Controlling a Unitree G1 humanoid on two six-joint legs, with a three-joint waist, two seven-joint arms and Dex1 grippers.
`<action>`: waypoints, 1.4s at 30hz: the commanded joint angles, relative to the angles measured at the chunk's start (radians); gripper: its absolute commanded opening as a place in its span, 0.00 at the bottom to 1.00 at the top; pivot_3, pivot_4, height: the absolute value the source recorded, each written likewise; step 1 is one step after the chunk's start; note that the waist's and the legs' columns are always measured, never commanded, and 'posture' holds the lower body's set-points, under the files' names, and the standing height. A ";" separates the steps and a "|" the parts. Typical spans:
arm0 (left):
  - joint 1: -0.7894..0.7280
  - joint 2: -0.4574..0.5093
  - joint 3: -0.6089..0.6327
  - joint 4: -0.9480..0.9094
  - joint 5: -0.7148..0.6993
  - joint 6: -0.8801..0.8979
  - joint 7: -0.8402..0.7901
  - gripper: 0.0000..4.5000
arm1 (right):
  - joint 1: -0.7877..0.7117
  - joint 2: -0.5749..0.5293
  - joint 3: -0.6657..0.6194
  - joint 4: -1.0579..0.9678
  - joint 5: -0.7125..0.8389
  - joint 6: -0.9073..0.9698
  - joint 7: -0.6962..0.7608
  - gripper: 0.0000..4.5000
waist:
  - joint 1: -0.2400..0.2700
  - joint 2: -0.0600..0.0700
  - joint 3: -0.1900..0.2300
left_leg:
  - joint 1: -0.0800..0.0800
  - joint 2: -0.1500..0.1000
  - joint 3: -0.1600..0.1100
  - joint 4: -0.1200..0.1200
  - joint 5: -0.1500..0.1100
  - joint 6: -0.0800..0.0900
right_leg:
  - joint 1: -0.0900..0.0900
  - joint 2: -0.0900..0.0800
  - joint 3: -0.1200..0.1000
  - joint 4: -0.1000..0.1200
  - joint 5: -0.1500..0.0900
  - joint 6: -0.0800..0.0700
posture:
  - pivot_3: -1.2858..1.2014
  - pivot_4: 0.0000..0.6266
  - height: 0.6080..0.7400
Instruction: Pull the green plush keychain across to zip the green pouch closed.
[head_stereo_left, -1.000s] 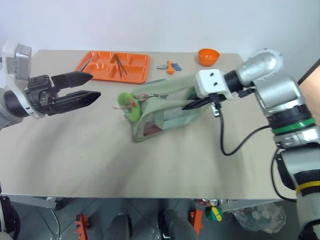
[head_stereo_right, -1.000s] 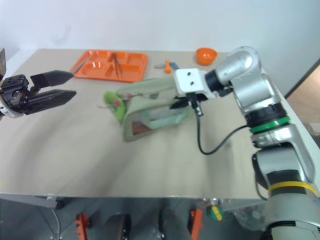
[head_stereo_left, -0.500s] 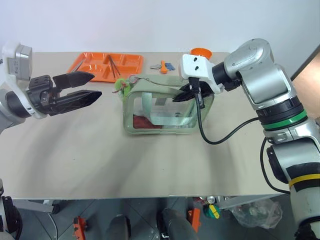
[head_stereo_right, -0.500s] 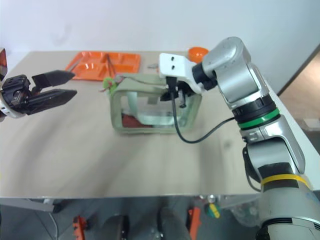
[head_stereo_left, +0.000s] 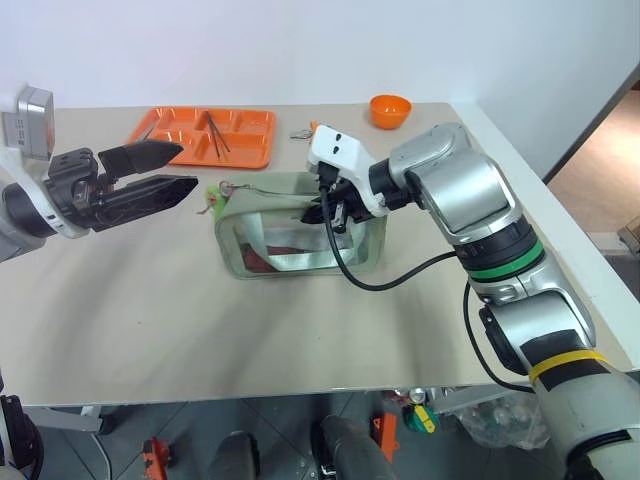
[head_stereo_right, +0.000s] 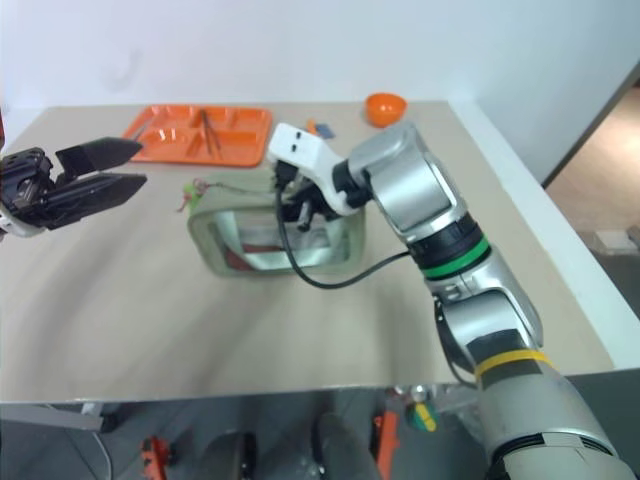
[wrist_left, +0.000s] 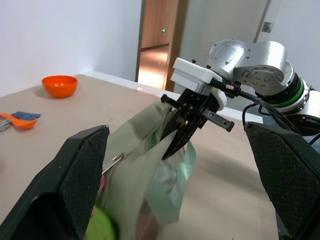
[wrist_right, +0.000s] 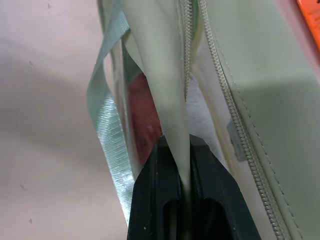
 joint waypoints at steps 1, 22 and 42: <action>-0.001 0.010 0.028 -0.030 -0.021 -0.004 0.007 1.00 | -0.018 -0.010 -0.027 -0.043 0.044 -0.063 0.019 0.08 | -0.001 0.000 0.000 | 0.000 0.001 0.000 0.000 0.000 0.000 | 0.000 0.001 0.000 0.000 0.000 0.000 | 0.52 0.24 1.00; 0.069 0.011 0.061 0.060 -0.009 -0.010 0.025 1.00 | 0.090 -0.333 -0.281 0.003 0.258 -0.296 0.208 0.51 | 0.006 0.000 0.000 | -0.001 -0.002 0.000 -0.002 0.000 0.000 | 0.000 0.000 0.000 -0.002 -0.003 0.001 | 0.52 0.24 1.00; 0.065 0.002 0.058 0.082 -0.001 -0.007 0.037 1.00 | 0.294 -0.392 -0.269 -0.057 0.214 -0.365 0.077 0.51 | 0.005 0.000 0.000 | -0.001 -0.006 0.001 -0.002 0.000 0.000 | 0.000 -0.005 0.001 -0.002 -0.004 0.004 | 0.52 0.24 1.00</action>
